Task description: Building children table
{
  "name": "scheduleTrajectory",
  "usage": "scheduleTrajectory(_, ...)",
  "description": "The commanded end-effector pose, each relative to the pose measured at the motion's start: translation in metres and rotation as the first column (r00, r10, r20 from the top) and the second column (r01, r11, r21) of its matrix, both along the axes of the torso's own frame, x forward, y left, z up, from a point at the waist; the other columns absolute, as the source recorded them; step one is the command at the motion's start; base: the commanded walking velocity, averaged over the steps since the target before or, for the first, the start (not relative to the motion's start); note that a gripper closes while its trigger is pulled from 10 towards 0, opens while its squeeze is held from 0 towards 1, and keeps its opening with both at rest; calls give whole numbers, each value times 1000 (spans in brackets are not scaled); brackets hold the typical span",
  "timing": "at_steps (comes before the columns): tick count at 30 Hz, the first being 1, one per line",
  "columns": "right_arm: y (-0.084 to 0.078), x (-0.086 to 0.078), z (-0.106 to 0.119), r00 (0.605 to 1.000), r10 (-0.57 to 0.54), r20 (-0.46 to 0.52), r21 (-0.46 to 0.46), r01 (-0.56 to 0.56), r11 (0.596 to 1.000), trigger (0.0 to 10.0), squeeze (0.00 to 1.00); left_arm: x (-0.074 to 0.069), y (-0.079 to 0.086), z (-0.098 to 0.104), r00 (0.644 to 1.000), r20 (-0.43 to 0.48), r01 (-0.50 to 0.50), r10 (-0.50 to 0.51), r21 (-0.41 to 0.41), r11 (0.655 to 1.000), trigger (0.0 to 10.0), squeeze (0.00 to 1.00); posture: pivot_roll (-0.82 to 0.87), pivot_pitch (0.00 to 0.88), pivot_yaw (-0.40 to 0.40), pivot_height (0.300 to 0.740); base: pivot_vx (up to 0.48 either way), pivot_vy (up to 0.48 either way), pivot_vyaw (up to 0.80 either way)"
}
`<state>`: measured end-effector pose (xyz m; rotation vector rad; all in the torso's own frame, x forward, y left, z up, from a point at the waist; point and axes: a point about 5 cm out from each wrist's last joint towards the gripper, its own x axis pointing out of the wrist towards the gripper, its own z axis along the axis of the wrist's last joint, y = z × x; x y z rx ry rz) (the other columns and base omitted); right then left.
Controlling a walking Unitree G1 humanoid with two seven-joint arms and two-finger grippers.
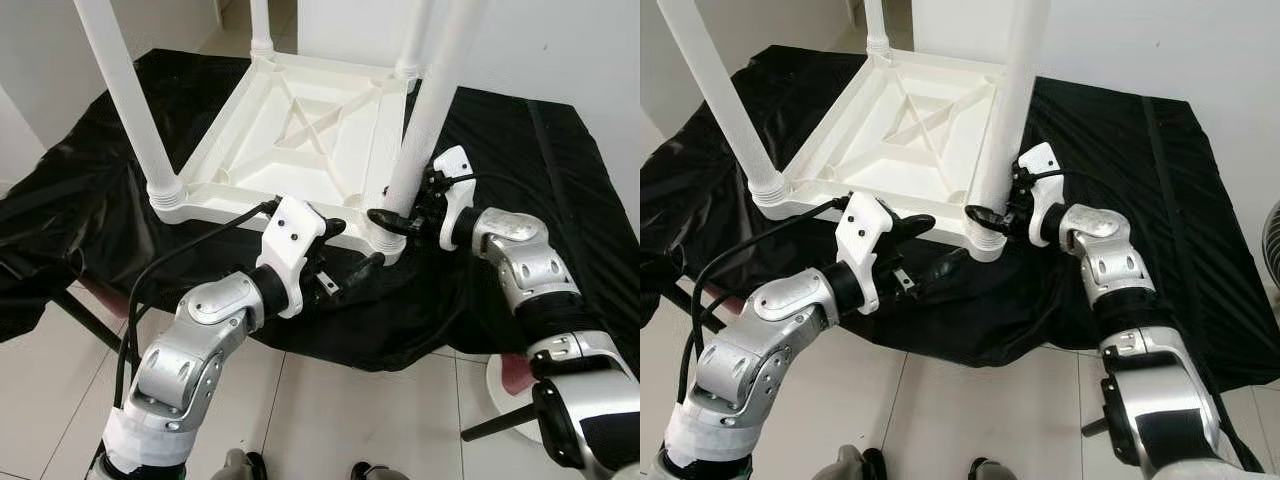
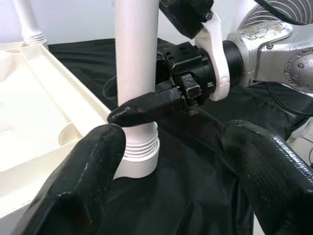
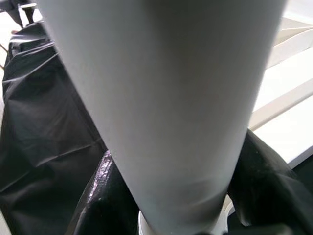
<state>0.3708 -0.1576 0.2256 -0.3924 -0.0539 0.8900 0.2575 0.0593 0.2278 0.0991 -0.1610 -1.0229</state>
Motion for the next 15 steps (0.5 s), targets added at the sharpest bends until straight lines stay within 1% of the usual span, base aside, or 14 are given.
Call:
scheduleTrajectory(1,15,-4,-4,998,58,4,-8,-58,998,0,0,2,1,-3,999,-10,-47,47,-7,999,10000,0,-62,138,27,740,0,0,0)
scheduleTrajectory(4,19,-1,-8,999,-26,26,-5,26,1000,0,0,2,2,-4,999,-12,-50,49,-7,999,10000,0,-62,138,27,740,0,0,0)
scheduleTrajectory(5,19,-1,-8,999,-26,26,-5,26,1000,0,0,2,2,-4,999,-12,-50,49,-7,999,10000,0,-62,138,27,740,0,0,0)
scheduleTrajectory(7,19,4,-13,982,-187,35,41,185,982,0,0,1,2,-4,998,-14,-54,53,-7,999,10000,0,-60,145,21,740,0,0,0)
scheduleTrajectory(8,19,5,-16,959,-280,43,61,277,959,0,0,1,2,-5,998,-15,-56,55,-6,998,10000,0,-57,149,19,740,0,0,0)
scheduleTrajectory(9,19,5,-16,959,-280,43,61,277,959,0,0,1,2,-5,998,-15,-56,55,-6,998,10000,0,-57,149,19,740,0,0,0)
scheduleTrajectory(10,16,7,-19,905,-424,36,100,419,902,0,0,1,3,-6,998,-17,-60,59,-2,998,10000,0,-59,150,17,740,0,0,0)
scheduleTrajectory(11,16,7,-19,905,-424,36,100,419,902,0,0,1,3,-6,998,-17,-60,59,-2,998,10000,0,-59,150,17,740,0,0,0)
scheduleTrajectory(12,14,7,-20,878,-479,25,116,473,873,0,0,1,3,-6,998,-18,-61,61,0,998,10000,0,-59,150,17,740,0,0,0)
scheduleTrajectory(13,10,6,-22,811,-585,-1,162,577,801,0,0,1,3,-6,998,-19,-63,63,1,998,10000,0,-59,150,17,740,0,0,0)
scheduleTrajectory(15,7,3,-27,712,-700,-55,212,693,689,0,0,1,3,-6,998,-20,-62,62,0,998,10000,0,-61,148,16,740,0,0,0)
